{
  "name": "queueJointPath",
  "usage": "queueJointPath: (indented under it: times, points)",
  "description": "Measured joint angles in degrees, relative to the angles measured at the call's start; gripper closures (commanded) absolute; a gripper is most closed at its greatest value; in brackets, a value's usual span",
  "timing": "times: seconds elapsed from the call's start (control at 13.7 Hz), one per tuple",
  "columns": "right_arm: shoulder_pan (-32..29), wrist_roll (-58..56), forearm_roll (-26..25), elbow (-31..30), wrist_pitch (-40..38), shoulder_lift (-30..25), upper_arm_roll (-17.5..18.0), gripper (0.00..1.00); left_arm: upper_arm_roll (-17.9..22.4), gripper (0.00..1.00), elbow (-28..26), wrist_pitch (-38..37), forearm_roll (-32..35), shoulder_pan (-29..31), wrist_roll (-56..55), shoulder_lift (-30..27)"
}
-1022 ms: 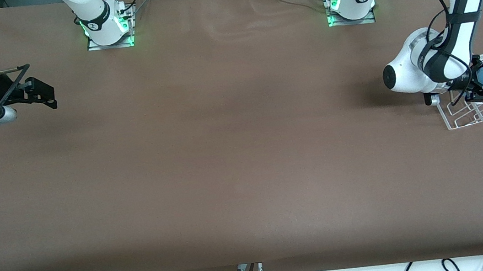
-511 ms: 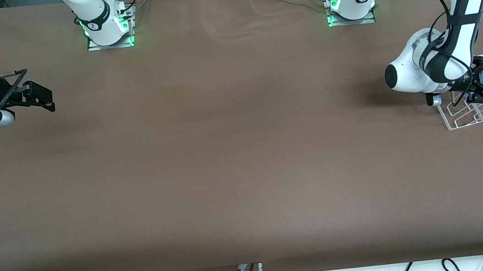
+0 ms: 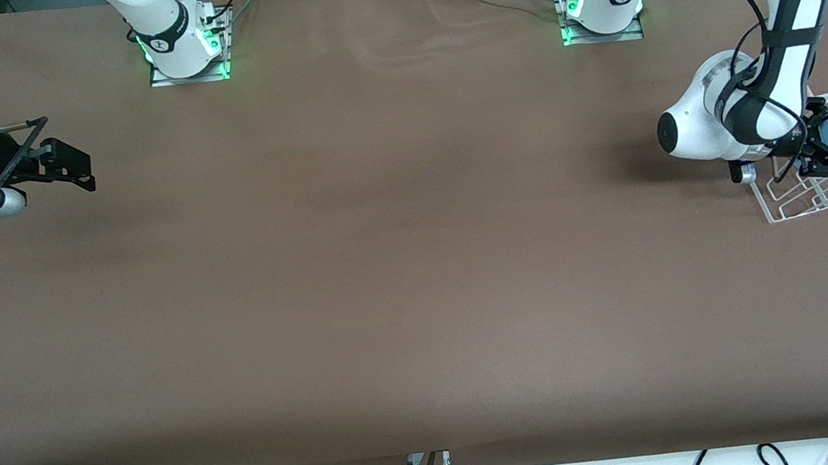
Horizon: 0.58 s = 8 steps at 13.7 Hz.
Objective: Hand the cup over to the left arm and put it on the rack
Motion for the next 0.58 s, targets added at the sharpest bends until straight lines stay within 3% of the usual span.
queueJointPath:
  times: [0.58]
  points:
    - [0.1, 0.0, 0.0, 0.0, 0.0, 0.0, 0.1, 0.00, 0.0, 1.00, 0.0, -0.1, 0.0, 0.0, 0.8, 0.0]
